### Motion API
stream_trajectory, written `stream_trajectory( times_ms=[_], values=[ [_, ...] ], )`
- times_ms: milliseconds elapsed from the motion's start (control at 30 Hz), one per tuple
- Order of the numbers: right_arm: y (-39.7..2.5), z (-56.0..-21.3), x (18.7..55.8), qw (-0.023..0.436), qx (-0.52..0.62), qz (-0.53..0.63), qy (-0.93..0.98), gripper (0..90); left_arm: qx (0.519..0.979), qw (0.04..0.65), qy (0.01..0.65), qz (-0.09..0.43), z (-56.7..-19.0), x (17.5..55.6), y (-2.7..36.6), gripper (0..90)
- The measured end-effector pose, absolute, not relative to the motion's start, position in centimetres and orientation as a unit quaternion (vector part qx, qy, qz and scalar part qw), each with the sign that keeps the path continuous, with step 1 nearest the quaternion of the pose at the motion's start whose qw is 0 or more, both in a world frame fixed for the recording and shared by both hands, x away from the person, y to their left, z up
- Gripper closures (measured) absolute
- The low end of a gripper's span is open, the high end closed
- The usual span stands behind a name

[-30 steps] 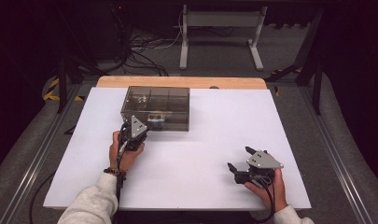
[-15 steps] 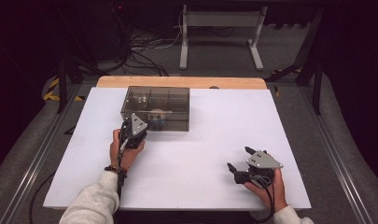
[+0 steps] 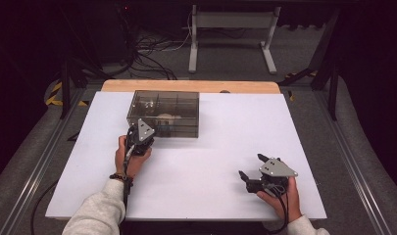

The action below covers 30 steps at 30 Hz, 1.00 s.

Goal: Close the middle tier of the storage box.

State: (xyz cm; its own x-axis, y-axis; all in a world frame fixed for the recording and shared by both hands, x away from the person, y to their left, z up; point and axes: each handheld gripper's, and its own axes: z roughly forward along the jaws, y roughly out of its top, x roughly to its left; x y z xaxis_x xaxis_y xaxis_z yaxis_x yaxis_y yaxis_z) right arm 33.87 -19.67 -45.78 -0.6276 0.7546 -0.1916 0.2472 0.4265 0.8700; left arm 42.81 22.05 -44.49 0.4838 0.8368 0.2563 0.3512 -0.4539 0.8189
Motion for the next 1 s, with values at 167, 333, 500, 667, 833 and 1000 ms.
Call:
stream_trajectory(
  times_ms=[167, 333, 500, 667, 833, 1000],
  values=[
    [-19.8, -45.7, 33.8, 0.293, 0.318, 0.435, 0.789, 13.7, 0.783, 0.359, 0.379, 0.338, -44.4, 42.6, 22.0, 90.0],
    [-19.8, -45.6, 33.8, 0.293, 0.318, 0.436, 0.789, 13.7, 0.785, 0.368, 0.377, 0.328, -44.3, 42.4, 22.0, 90.0],
    [-19.8, -45.6, 33.7, 0.293, 0.318, 0.436, 0.790, 13.7, 0.787, 0.378, 0.364, 0.324, -44.0, 41.9, 21.8, 90.0],
    [-19.8, -45.6, 33.7, 0.294, 0.316, 0.437, 0.789, 13.7, 0.791, 0.386, 0.353, 0.318, -43.7, 41.2, 21.7, 90.0],
    [-19.8, -45.6, 33.7, 0.297, 0.312, 0.437, 0.790, 13.7, 0.797, 0.387, 0.334, 0.321, -43.6, 40.4, 21.7, 89.8],
    [-19.7, -45.6, 33.7, 0.296, 0.312, 0.436, 0.791, 13.7, 0.801, 0.390, 0.323, 0.318, -43.6, 40.0, 21.6, 88.7]
  ],
)
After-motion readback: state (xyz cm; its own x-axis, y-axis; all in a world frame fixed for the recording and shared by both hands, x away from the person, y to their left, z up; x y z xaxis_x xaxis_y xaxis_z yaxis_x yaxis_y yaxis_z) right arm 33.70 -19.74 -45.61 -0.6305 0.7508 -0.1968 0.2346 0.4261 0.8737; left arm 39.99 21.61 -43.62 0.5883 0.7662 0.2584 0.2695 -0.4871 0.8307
